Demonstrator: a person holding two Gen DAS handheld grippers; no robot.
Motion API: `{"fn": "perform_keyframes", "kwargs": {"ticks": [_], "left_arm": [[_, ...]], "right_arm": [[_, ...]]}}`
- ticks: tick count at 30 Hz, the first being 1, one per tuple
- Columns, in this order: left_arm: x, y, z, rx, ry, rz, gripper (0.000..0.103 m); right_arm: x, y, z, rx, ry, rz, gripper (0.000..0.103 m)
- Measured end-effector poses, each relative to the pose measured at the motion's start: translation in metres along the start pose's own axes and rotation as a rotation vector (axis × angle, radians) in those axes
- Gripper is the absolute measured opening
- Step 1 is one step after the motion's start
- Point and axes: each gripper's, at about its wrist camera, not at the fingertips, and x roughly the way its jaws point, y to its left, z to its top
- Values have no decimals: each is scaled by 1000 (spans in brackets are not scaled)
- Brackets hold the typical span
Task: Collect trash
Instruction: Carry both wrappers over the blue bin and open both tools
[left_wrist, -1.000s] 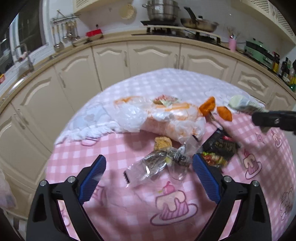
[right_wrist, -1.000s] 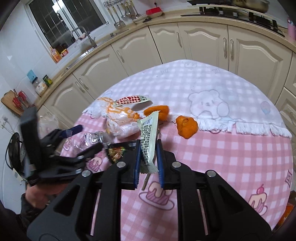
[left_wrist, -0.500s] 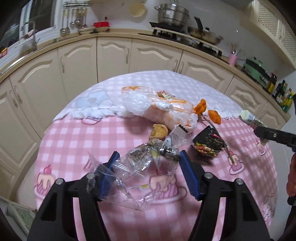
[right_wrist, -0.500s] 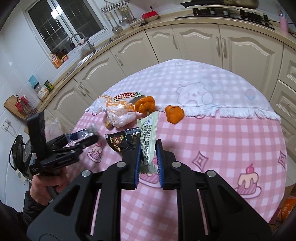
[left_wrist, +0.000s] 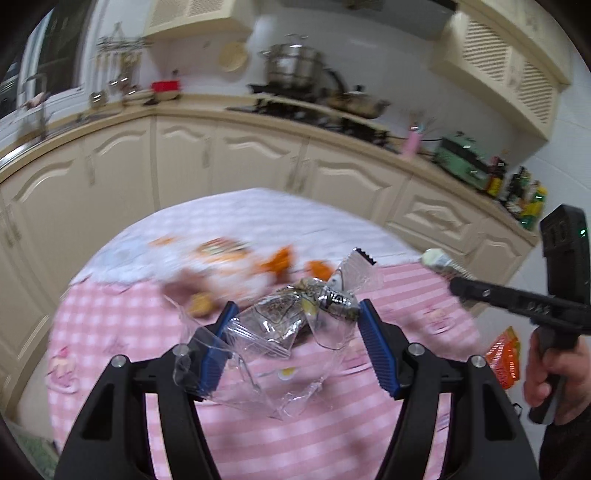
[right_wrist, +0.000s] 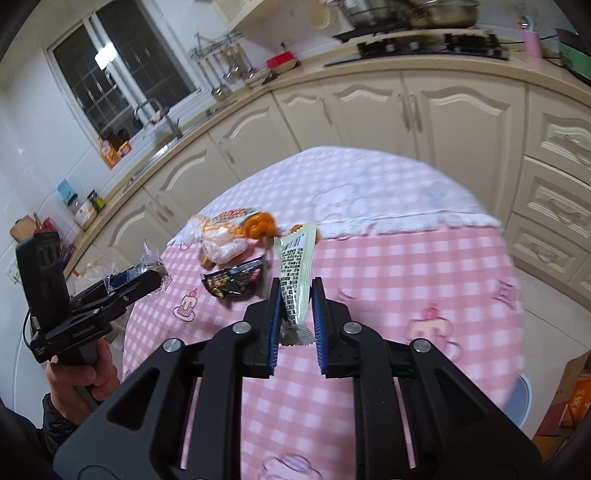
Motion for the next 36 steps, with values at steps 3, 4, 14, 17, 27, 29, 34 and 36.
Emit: {"fn": "perform_keyframes", "kwargs": {"ticks": [3, 4, 14, 17, 27, 29, 34, 36], "left_arm": [[12, -41, 7, 40, 8, -68, 64], [16, -53, 8, 55, 12, -86, 64], [71, -206, -7, 181, 129, -307, 64], [98, -252, -20, 219, 208, -368, 65], [196, -356, -79, 325, 470, -394, 65], [214, -366, -90, 333, 520, -384, 65], [260, -386, -111, 351, 621, -355, 67], [277, -391, -120, 365, 668, -347, 68]], "right_arm": [[-31, -28, -6, 43, -47, -42, 16], [-43, -41, -8, 61, -64, -64, 16], [-132, -180, -74, 323, -126, -304, 16], [-143, -217, -105, 405, -112, -364, 16], [-126, -302, -176, 607, -26, -385, 16], [-117, -316, -186, 642, -3, -378, 16], [-96, -345, -202, 708, 48, -342, 18], [-88, -357, -210, 748, 64, -338, 19]]}}
